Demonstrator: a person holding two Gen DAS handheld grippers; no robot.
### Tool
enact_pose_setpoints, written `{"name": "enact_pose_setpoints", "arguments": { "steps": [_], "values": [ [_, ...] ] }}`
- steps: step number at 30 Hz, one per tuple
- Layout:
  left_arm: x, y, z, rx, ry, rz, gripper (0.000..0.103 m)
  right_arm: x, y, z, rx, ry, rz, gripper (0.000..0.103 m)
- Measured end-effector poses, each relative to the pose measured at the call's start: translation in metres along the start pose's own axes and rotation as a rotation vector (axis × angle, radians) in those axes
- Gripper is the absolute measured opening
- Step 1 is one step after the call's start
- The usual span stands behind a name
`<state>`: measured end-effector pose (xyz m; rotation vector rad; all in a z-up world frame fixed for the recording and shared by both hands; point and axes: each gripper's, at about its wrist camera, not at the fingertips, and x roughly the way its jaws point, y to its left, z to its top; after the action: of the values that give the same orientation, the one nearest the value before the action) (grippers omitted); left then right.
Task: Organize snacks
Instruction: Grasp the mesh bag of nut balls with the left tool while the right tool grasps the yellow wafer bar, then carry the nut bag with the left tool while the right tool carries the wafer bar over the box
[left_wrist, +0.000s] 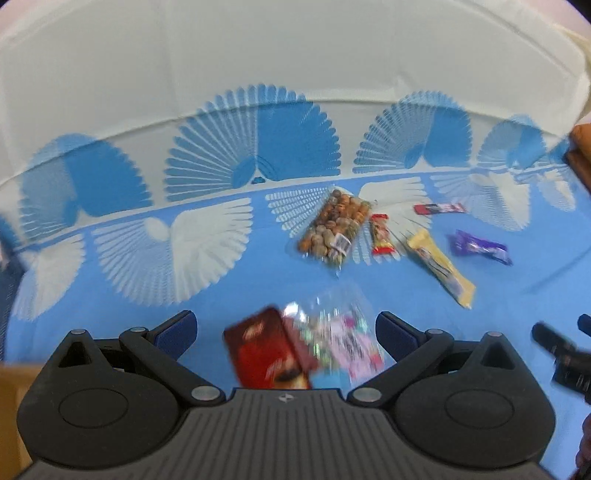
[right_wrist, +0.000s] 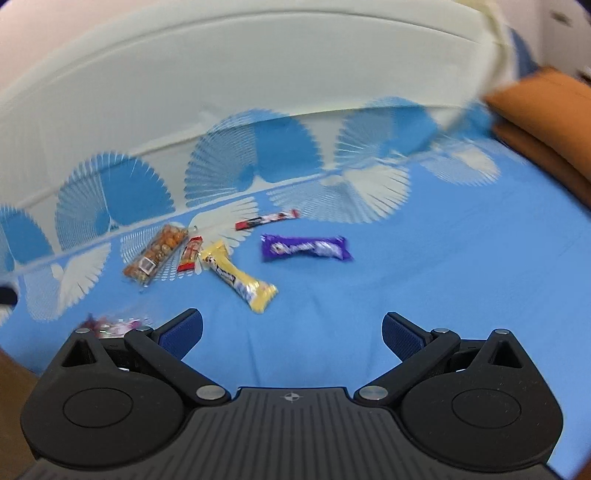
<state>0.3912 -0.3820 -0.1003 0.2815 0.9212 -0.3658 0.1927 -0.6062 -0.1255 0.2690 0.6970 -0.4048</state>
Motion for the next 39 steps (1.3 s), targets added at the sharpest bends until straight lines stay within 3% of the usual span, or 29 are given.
{"name": "enact_pose_setpoints", "arguments": {
  "steps": [4, 7, 13, 16, 17, 18, 20, 21, 22, 26, 30, 35, 39],
  "values": [
    [0.074, -0.013, 0.034, 0.053, 0.068, -0.010, 0.103, 0.068, 0.013, 0.013, -0.065, 0.054, 0.097, 0.103],
    [0.117, -0.024, 0.051, 0.081, 0.059, 0.020, 0.103, 0.113, 0.023, 0.016, -0.093, 0.096, 0.133, 0.103],
    [0.191, -0.047, 0.073, 0.180, 0.132, -0.016, 0.103, 0.176, 0.034, 0.012, -0.123, 0.122, 0.101, 0.103],
    [0.219, -0.060, 0.079, 0.263, 0.169, -0.016, 0.103, 0.190, 0.043, 0.009, -0.183, 0.072, 0.072, 0.103],
    [0.218, -0.060, 0.082, 0.260, 0.120, -0.031, 0.101, 0.193, 0.046, 0.010, -0.196, 0.060, 0.075, 0.103],
    [0.215, -0.060, 0.082, 0.259, 0.096, -0.041, 0.070, 0.194, 0.049, 0.009, -0.207, 0.047, 0.080, 0.103],
    [0.207, -0.055, 0.079, 0.239, 0.079, -0.081, 0.060, 0.190, 0.051, 0.007, -0.246, 0.011, 0.120, 0.075],
    [0.204, -0.052, 0.077, 0.232, 0.090, -0.091, 0.058, 0.184, 0.054, 0.005, -0.269, -0.018, 0.145, 0.032],
    [0.199, -0.049, 0.073, 0.236, 0.103, -0.096, 0.057, 0.180, 0.057, 0.002, -0.286, -0.018, 0.131, 0.017],
    [0.153, -0.029, 0.062, 0.180, 0.074, -0.146, 0.055, 0.156, 0.060, -0.003, -0.268, -0.021, 0.104, 0.015],
    [0.073, -0.003, 0.052, 0.131, -0.023, -0.203, 0.055, 0.101, 0.056, -0.001, -0.222, -0.070, 0.091, 0.015],
    [-0.042, 0.027, 0.028, 0.092, -0.156, -0.272, 0.055, -0.004, 0.052, -0.003, -0.130, -0.154, 0.114, 0.015],
    [-0.128, 0.050, -0.001, 0.034, -0.197, -0.346, 0.055, -0.094, 0.063, -0.015, -0.084, -0.207, 0.174, 0.015]
  ]
}}
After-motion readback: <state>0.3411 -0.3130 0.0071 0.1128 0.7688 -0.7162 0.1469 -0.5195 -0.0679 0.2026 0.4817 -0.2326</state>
